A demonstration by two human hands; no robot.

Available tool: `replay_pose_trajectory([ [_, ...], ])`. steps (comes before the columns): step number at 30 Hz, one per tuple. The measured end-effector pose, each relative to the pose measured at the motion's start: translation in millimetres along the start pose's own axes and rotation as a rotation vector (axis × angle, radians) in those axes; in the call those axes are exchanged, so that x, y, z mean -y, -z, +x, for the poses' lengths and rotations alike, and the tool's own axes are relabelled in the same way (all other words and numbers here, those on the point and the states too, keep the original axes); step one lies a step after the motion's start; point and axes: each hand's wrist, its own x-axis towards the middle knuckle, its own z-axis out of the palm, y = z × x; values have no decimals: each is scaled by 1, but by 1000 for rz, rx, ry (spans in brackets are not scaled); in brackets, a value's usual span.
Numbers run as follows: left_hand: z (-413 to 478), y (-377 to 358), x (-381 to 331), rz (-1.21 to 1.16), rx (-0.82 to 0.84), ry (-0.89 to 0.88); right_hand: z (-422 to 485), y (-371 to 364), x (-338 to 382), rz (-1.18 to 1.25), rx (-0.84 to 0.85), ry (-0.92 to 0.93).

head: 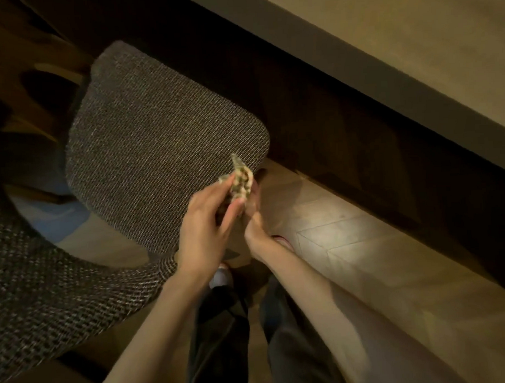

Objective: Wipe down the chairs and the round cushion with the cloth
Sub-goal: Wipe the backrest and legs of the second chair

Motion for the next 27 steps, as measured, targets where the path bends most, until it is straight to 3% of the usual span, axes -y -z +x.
replay_pose_trajectory([
  [3,7,1,0,76,25,-37,-4,-3,5,149,-20,-158],
  [7,8,9,-4,-26,10,-21,-23,1,5,196,58,-71],
  [11,-6,16,-9,140,-144,-35,-40,-5,7,-53,-355,143],
  [15,-30,11,-15,269,-147,-81,-46,11,6,-148,-427,329],
  [19,-45,-1,-7,329,-100,-104,-29,55,-5,-140,-296,390],
  [22,-41,-7,4,343,-125,-95,-13,78,-11,-226,-57,464],
  [24,-35,-9,13,403,-157,-126,-2,78,-12,-326,89,575],
  [27,-31,-12,24,523,-247,-201,12,65,-9,-495,176,788],
])
